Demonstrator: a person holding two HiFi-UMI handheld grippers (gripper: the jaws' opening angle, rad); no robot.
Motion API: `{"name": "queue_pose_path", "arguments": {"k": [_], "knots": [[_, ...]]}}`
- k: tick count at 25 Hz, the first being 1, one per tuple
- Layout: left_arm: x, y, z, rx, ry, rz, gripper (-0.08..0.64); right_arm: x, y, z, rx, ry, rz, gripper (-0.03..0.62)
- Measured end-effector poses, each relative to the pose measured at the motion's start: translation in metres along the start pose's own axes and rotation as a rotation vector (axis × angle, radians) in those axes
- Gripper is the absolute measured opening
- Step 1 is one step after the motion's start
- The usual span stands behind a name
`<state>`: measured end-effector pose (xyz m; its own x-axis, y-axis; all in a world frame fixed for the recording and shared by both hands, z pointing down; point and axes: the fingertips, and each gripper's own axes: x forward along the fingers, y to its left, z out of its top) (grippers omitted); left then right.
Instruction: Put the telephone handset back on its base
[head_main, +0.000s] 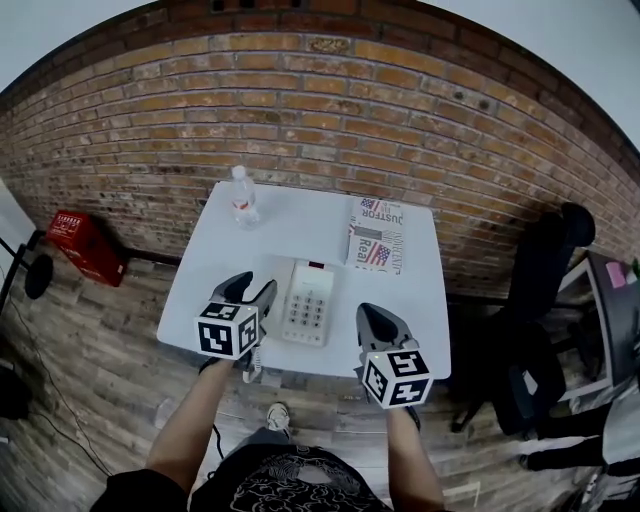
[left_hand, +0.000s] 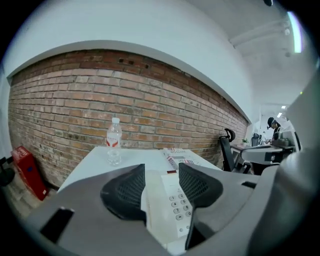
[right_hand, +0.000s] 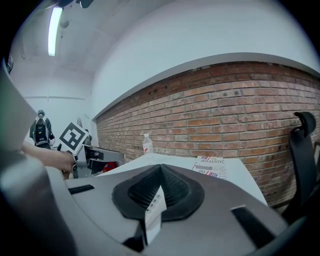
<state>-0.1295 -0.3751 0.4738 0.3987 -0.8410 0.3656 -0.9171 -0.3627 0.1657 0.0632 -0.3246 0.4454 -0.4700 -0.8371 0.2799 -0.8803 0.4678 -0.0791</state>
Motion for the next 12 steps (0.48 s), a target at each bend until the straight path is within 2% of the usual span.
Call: {"name": "queue_pose_path", "arguments": {"k": [2, 4, 5, 7, 12], "knots": [[-0.018, -0.004, 0.011, 0.024, -0.045, -0.005, 0.209, -0.004, 0.004, 0.006, -0.007, -0.017, 0.012, 0.000], [-0.036, -0.009, 0.020, 0.047, -0.083, -0.010, 0.147, -0.008, 0.007, 0.013, -0.013, -0.032, 0.023, 0.000], [-0.045, -0.011, 0.025, 0.055, -0.101, -0.007, 0.140, -0.010, 0.009, 0.016, -0.016, -0.038, 0.029, 0.000], [-0.062, -0.013, 0.033, 0.062, -0.135, 0.003, 0.136, -0.014, 0.013, 0.023, -0.022, -0.051, 0.042, 0.000], [-0.099, -0.019, 0.048, 0.067, -0.218, 0.027, 0.063, -0.028, 0.021, 0.034, -0.049, -0.081, 0.071, 0.000]]}}
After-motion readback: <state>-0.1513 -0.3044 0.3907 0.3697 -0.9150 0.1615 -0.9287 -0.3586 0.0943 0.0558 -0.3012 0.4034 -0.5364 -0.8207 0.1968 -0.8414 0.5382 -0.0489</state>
